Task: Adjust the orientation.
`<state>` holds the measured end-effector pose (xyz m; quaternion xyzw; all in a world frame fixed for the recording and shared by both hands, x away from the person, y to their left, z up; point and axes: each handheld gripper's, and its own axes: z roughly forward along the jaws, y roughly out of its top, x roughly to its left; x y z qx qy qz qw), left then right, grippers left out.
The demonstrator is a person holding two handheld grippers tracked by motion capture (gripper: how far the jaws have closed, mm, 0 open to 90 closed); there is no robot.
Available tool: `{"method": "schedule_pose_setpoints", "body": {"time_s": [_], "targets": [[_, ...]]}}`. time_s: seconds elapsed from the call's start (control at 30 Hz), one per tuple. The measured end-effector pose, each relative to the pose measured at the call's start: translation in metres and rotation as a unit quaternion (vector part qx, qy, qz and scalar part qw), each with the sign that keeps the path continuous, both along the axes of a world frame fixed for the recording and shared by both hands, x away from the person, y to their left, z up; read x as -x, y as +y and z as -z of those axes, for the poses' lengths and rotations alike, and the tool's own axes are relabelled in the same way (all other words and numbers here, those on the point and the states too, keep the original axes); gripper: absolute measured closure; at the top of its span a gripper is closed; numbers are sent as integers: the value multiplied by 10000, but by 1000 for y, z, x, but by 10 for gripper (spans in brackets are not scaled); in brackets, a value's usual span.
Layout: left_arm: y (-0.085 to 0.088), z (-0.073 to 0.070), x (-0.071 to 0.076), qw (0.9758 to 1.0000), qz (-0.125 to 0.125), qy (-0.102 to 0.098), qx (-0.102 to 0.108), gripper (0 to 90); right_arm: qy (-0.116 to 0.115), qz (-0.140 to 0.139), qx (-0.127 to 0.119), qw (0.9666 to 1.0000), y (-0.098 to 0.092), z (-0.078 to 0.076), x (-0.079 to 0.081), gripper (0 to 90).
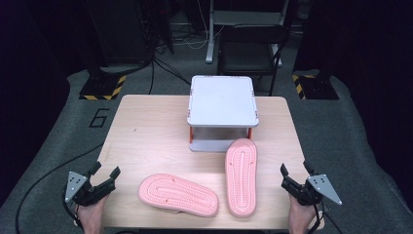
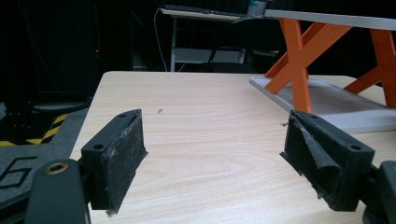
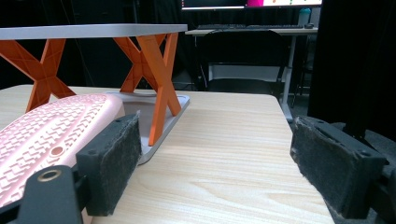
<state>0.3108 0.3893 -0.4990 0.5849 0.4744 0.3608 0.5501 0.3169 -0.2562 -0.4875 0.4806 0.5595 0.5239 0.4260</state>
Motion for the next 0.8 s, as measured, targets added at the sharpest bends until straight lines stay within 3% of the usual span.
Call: {"method": "schedule_pose_setpoints", "body": {"time_s": [0.17, 0.3, 0.33, 0.4, 0.47, 0.5, 0.63, 0.67, 0.7, 0.8], "targets": [[-2, -2, 0, 9999, 166, -13, -9, 199, 10, -17, 5, 10000, 0, 0, 0, 163], [-6, -6, 2, 9993, 344, -97, 118, 199, 13, -13, -17, 10000, 0, 1, 0, 165], [-11, -12, 5, 9984, 520, -97, 205, 197, 17, -22, -20, 10000, 0, 1, 0, 165], [-15, -15, 8, 9978, 614, -124, 213, 195, 27, -24, -27, 10000, 0, 0, 1, 166], [-24, -24, 14, 9952, 942, -191, 192, 189, 37, -31, -32, 10000, 1, 1, 0, 166], [-27, -28, 18, 9939, 1095, -152, 41, 189, 37, -31, -32, 10000, 1, 1, 0, 166], [-42, -32, 30, 9875, 1576, -87, -28, 190, 40, -63, 27, 10000, 3, 0, 0, 167], [-48, -30, 35, 9828, 1842, 10, -162, 190, 42, -97, 43, 9999, 4, 1, 0, 168], [-48, -30, 35, 9828, 1842, 10, -162, 190, 42, -97, 43, 9999, 4, 1, 0, 168], [-55, -25, 43, 9778, 2074, 141, -272, 189, 64, -109, 75, 9999, 5, 0, 0, 168]]}}
